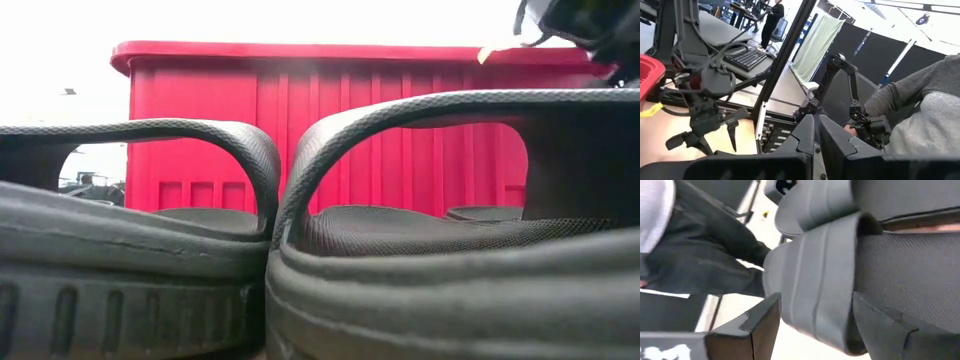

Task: Pick and place slides into bin
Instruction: Put the black slide into the red bin

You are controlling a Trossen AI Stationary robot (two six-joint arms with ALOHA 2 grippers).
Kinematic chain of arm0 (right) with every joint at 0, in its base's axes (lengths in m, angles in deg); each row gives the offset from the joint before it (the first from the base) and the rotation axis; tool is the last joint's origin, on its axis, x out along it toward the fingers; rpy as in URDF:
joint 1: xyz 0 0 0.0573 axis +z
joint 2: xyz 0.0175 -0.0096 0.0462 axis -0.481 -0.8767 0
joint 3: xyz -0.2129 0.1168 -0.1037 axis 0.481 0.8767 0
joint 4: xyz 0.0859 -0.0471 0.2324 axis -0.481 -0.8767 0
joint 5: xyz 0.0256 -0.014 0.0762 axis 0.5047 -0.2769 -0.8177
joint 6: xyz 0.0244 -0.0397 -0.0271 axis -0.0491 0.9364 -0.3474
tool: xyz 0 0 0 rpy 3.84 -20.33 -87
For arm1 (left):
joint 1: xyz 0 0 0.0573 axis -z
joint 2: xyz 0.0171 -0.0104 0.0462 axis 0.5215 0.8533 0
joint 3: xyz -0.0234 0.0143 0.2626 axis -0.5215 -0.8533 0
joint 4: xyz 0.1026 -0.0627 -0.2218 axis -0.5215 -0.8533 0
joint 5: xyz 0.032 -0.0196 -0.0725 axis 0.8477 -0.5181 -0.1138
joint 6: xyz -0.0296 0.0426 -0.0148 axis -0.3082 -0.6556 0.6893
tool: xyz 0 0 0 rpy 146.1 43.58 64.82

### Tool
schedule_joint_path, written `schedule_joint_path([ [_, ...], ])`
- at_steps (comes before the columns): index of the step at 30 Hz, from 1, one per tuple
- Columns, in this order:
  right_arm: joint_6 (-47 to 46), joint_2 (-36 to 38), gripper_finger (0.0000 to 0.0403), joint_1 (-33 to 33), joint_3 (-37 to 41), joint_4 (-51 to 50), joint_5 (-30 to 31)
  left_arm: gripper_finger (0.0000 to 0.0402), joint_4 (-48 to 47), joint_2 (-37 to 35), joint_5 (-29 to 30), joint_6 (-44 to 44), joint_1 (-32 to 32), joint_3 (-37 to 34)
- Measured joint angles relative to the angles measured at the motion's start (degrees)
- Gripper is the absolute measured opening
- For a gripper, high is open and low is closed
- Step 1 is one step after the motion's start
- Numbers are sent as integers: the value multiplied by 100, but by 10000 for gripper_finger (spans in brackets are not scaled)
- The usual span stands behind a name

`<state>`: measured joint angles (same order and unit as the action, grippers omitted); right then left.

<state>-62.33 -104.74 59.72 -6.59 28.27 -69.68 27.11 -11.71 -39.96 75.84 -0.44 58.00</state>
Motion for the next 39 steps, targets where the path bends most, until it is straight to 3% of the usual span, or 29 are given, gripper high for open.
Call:
schedule_joint_path([
  [7,-152,-247,233,24,2,48,319,24,1,0,-4,6,3,0],
  [17,-359,-808,228,217,-7,534,-123,24,27,0,-7,159,3,0],
  [22,-530,-826,167,219,4,858,-229,24,28,0,-9,177,3,0],
  [28,-625,-801,22,205,4,1111,-312,24,27,0,-9,166,3,0],
  [35,-754,-500,7,335,-311,1108,-992,24,25,-2,-11,155,3,0],
  [39,-670,-59,6,544,-522,576,-1092,24,28,-2,-13,133,3,-2],
])
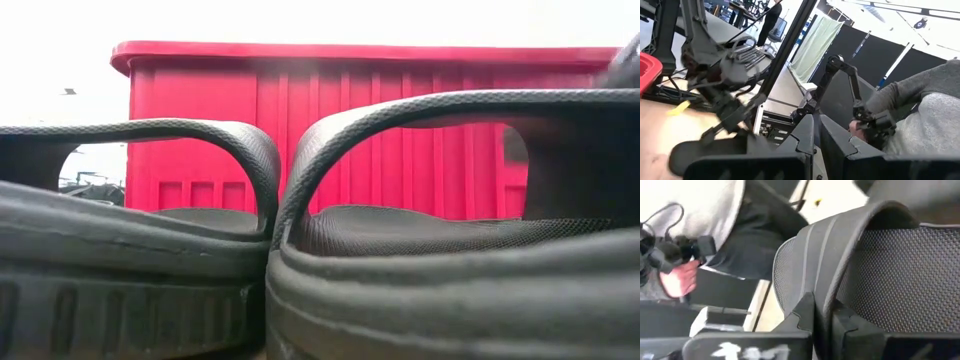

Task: Pick and place slides into bin
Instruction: Put the black slide into the red bin

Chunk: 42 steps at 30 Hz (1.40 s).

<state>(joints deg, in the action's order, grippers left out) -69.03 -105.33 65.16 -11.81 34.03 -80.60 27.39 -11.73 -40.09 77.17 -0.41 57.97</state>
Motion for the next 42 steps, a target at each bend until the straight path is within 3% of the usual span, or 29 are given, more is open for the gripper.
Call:
schedule_joint_path([
  [3,554,462,5,207,-399,-914,289,24,-8,0,0,2,0,-1],
  [9,1475,1004,3,219,-1905,-3698,1159,24,-3,0,-2,-7,0,-2],
  [15,2510,1238,5,-348,-3625,-5917,2786,24,107,0,23,-156,0,-2],
  [20,3466,1454,6,-1291,-4575,-7046,3260,24,137,0,335,-192,-22,-2],
  [22,3776,1549,6,-1812,-4747,-7381,3135,24,140,0,360,-190,-33,-2],
  [30,5381,1582,7,-4081,-4835,-8216,1543,24,627,0,534,-418,-31,-2],
  [33,6021,1361,7,-4886,-4841,-8185,543,24,668,-86,764,-714,-84,-2],
  [36,6467,963,6,-5532,-4841,-8147,-186,24,147,-340,1029,-595,-302,-1],
  [42,6954,144,5,-6123,-4932,-7473,-435,24,-1388,-987,1233,-505,-980,-2],
])
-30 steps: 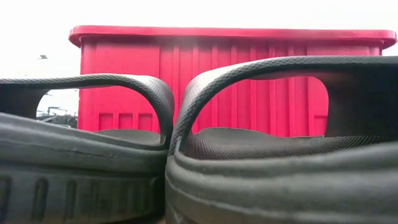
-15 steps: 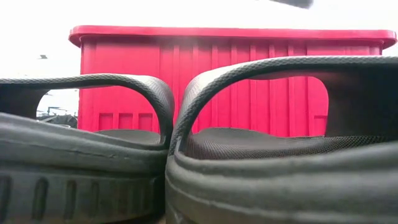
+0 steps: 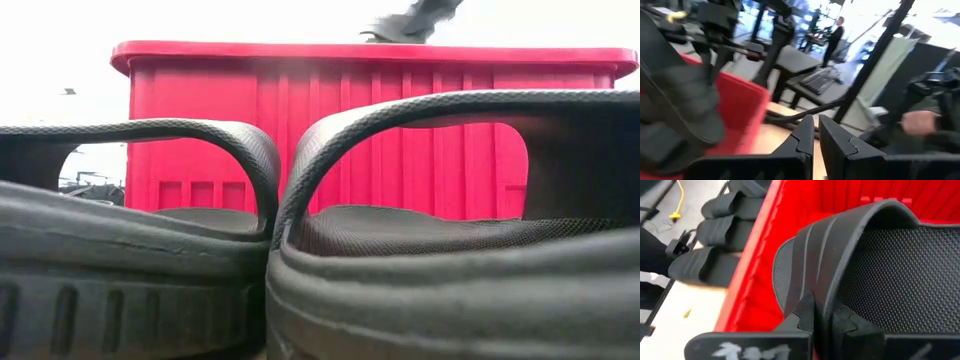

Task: Pick and place slides into bin
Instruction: Put the black slide into the red bin

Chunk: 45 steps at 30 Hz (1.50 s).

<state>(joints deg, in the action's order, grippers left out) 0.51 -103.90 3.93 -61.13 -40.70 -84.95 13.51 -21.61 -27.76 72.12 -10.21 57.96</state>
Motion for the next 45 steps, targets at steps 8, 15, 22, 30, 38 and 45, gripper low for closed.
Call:
schedule_joint_path([
  [8,122,-1064,6,-143,-571,794,375,24,-942,-757,-72,-1285,-496,2],
  [15,419,-1843,6,-350,-578,513,-413,24,-1732,-1130,-169,-1676,-947,2],
  [22,772,-2502,6,-674,-585,795,-1042,24,-2213,-1356,-327,-1293,-1350,2],
  [30,909,-3058,6,-819,-584,954,-1058,24,-2357,-1565,-294,-1251,-1554,2],
  [38,1511,-3502,6,-852,-584,780,-1015,24,-2352,-1570,-209,-1098,-1680,2],
  [45,1829,-3736,6,-901,-582,567,-979,24,-2342,-1567,-176,-990,-1677,2],
])
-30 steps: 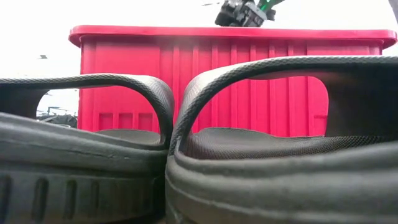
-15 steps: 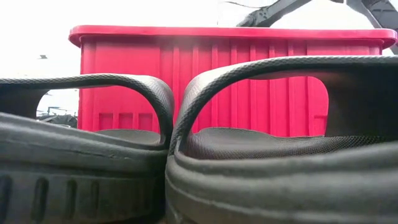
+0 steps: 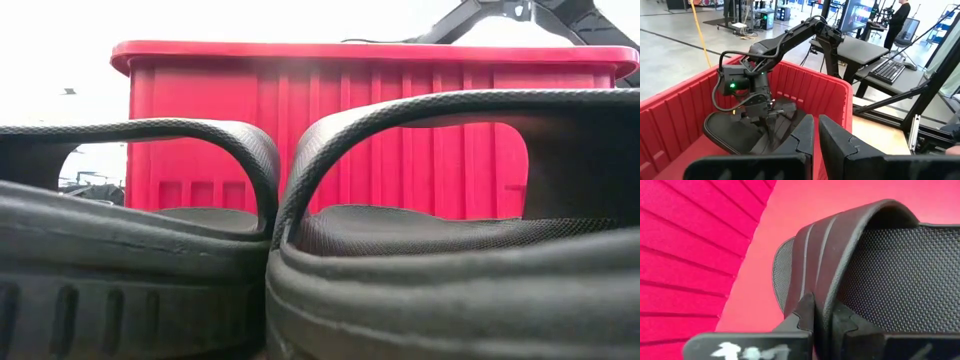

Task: Pick and place slides into bin
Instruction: Put the black slide into the red bin

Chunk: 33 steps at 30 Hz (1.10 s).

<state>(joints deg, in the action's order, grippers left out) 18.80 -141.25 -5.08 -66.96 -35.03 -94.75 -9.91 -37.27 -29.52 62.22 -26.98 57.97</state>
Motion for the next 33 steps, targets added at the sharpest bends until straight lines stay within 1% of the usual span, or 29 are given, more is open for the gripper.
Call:
schedule_joint_path([
  [6,120,0,6,-50,0,130,44,24,0,1,1,4,0,0],
  [14,295,0,8,-71,0,-11,8,24,-2,1,-1,4,2,0],
  [17,318,0,15,-71,0,-14,9,24,0,1,-1,-120,0,0],
  [22,428,0,47,-70,0,-10,18,24,2,1,-1,-175,0,0],
  [25,426,4,73,-58,0,8,246,24,2,1,-1,-153,0,0],
  [33,308,2,135,-47,1,225,498,24,5,3,-149,-44,2,0],
])
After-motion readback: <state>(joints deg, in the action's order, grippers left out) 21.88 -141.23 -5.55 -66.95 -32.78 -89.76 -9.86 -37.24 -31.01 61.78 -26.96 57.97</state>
